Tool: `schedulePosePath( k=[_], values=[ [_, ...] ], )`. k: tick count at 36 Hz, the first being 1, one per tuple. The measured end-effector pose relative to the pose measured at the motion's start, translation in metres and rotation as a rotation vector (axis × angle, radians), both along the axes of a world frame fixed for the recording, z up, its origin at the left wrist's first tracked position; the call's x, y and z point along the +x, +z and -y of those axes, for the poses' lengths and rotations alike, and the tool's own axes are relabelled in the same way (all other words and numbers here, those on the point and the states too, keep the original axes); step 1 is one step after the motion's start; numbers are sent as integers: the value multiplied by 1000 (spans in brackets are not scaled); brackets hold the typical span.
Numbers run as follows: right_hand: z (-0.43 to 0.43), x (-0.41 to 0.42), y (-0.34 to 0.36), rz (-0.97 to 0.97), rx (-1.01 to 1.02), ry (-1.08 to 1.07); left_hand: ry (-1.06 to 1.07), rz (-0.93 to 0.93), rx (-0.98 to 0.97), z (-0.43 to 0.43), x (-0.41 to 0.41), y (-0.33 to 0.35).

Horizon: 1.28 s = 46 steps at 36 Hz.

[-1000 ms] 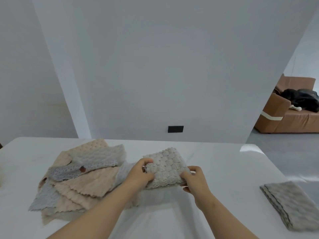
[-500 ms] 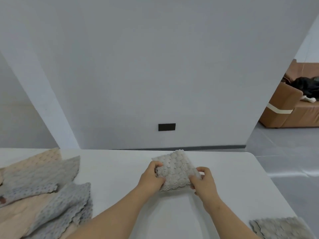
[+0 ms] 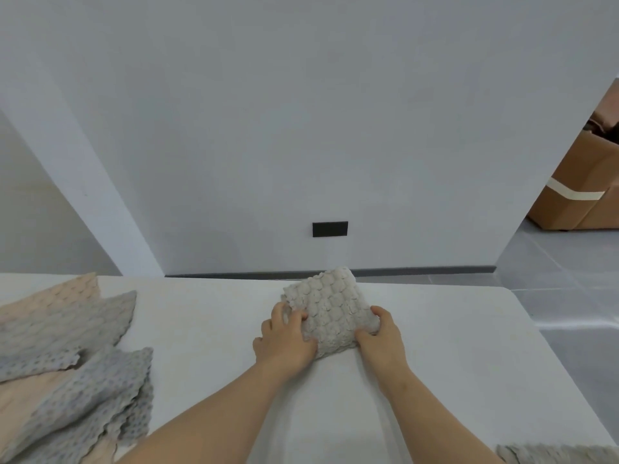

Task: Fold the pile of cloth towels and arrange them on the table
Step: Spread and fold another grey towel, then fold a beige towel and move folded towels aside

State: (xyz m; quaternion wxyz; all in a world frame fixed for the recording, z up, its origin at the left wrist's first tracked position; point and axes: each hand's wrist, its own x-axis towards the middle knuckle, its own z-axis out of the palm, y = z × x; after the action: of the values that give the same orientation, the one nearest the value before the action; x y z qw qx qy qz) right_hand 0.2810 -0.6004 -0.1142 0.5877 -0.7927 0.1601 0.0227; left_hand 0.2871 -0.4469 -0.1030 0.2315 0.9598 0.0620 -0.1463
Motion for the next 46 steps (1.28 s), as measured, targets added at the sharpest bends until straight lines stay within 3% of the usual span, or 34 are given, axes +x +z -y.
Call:
schedulePosePath(
  k=[6, 9, 14, 22, 27, 31, 35, 40, 46],
  values=[
    [-8, -15, 10, -90, -184, 30, -79, -49, 24, -10, -4, 10],
    [-17, -31, 18, -76, -170, 26, -133, -17, 116, -22, -14, 19],
    [-43, -62, 35, -125, -198, 47, -214, 112, 303, -49, -44, 32],
    [-129, -120, 52, -119, -331, 293, -264, 315, 359, -133, -105, 55],
    [-207, -152, 53, -69, -354, 437, -260, 467, 323, -216, -143, 49],
    [-273, -167, 50, -5, -400, 527, -243, 585, 408, -284, -164, 30],
    [-338, -176, 49, 24, -426, 539, -207, 662, 340, -346, -177, 15],
    [-392, -185, 41, 85, -468, 481, -251, 446, 237, -391, -184, 13],
    [-421, -189, 16, 132, -564, 382, -314, 443, 78, -417, -186, -3]
  ],
)
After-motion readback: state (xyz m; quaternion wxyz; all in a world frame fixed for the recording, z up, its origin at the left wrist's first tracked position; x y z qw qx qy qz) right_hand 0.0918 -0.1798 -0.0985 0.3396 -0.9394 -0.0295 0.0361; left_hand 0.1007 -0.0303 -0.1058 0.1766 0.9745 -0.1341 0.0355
